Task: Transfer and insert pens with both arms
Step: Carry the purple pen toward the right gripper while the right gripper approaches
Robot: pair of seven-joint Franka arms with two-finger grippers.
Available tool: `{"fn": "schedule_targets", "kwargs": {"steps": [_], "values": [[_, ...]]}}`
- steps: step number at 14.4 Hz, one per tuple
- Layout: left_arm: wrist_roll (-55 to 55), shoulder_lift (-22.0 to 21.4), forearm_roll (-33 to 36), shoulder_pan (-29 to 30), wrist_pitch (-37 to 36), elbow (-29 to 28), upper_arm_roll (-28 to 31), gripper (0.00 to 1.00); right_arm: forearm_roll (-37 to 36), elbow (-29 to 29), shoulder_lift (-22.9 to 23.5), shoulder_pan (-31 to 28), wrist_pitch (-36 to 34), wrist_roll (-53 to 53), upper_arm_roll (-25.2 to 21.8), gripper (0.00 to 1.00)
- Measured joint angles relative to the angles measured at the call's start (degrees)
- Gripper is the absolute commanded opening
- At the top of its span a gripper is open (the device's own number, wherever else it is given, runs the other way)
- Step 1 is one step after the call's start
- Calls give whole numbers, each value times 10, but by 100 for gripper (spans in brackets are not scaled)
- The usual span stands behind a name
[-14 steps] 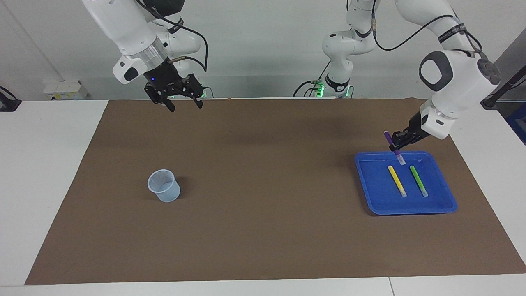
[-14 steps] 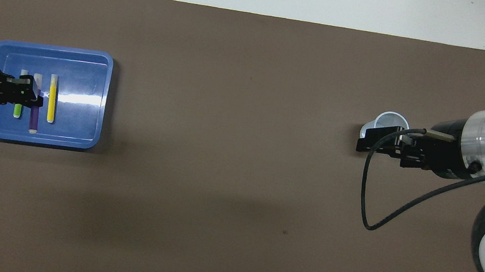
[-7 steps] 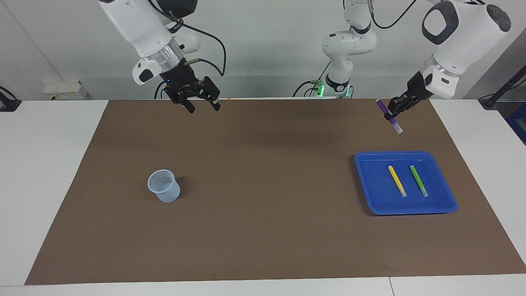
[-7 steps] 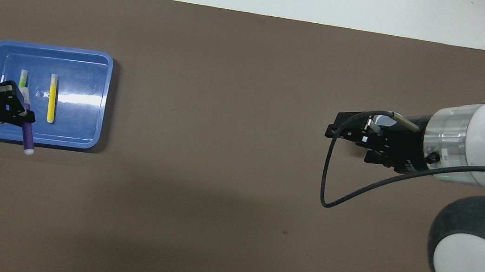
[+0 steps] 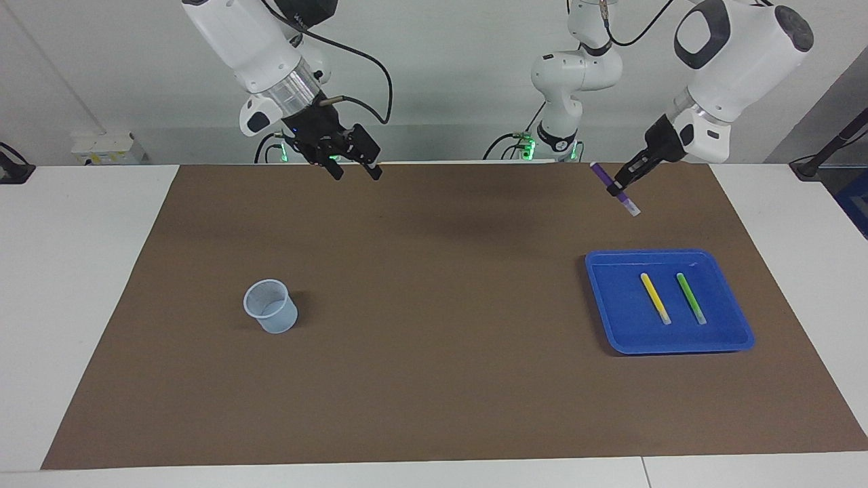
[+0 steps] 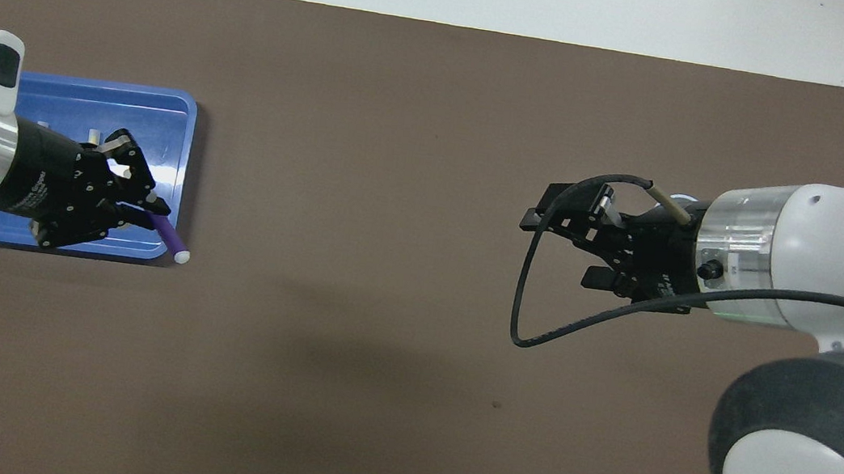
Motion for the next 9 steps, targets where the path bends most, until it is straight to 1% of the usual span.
{"fn": "schedule_targets", "kwargs": {"steps": [2, 6, 9], "values": [[-80, 0, -26, -18, 26, -7, 0, 0, 1, -8, 0, 32, 29, 12, 0, 100], [-245, 0, -95, -66, 120, -27, -2, 0, 1, -16, 0, 80, 103, 45, 1, 100], [-302, 0, -104, -99, 170, -42, -2, 0, 1, -26, 4, 111, 157, 51, 1, 100]]}}
